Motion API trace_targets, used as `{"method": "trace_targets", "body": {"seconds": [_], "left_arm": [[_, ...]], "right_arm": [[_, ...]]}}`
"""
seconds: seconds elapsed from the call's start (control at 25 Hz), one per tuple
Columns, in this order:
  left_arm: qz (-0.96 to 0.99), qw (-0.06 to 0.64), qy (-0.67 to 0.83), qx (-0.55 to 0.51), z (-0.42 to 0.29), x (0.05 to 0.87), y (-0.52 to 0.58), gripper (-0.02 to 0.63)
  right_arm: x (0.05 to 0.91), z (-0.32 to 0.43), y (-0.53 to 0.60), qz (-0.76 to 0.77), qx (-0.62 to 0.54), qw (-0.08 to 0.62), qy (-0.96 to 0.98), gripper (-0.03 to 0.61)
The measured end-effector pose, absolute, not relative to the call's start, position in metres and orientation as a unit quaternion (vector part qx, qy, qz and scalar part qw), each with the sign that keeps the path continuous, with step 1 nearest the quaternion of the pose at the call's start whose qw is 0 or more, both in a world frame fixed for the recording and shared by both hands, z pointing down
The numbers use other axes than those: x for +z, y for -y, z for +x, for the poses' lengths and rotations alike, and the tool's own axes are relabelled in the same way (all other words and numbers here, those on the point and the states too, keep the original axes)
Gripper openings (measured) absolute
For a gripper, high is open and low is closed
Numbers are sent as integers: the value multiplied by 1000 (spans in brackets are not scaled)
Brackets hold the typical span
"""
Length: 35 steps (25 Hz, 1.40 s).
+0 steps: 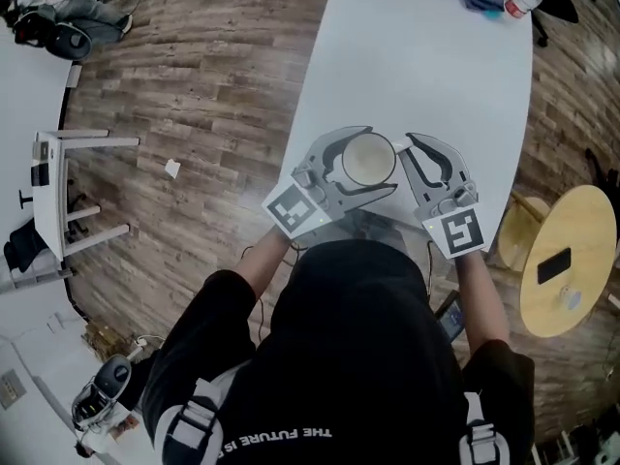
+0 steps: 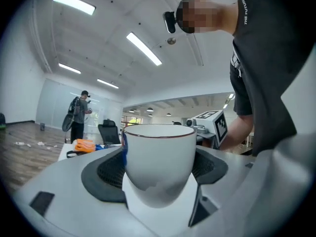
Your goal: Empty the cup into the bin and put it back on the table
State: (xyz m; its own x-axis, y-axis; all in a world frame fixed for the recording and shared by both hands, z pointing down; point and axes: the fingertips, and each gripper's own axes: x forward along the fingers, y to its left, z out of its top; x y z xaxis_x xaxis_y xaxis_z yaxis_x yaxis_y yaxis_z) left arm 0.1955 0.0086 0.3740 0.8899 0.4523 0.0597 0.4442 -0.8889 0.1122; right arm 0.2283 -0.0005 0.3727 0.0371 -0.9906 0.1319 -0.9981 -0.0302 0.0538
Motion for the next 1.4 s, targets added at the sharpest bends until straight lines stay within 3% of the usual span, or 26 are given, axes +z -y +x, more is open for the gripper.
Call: {"method": "trace_targets", "body": {"seconds": [0.48,0.84,1.12,1.4], "left_arm": [[994,74,24,71,16,359,132,388],[981,109,141,70,-96,385,172,388],[957,233,160,68,-132,426,187,388],[899,405,162,47,-148,490,201,387]], "right_arm": [[352,45,159,521,74,65,848,46],[384,-72,205,434,104,104,889,44],[431,-109,220,397,198,169,880,44],[513,-122,223,372,389,212,816,44]]}}
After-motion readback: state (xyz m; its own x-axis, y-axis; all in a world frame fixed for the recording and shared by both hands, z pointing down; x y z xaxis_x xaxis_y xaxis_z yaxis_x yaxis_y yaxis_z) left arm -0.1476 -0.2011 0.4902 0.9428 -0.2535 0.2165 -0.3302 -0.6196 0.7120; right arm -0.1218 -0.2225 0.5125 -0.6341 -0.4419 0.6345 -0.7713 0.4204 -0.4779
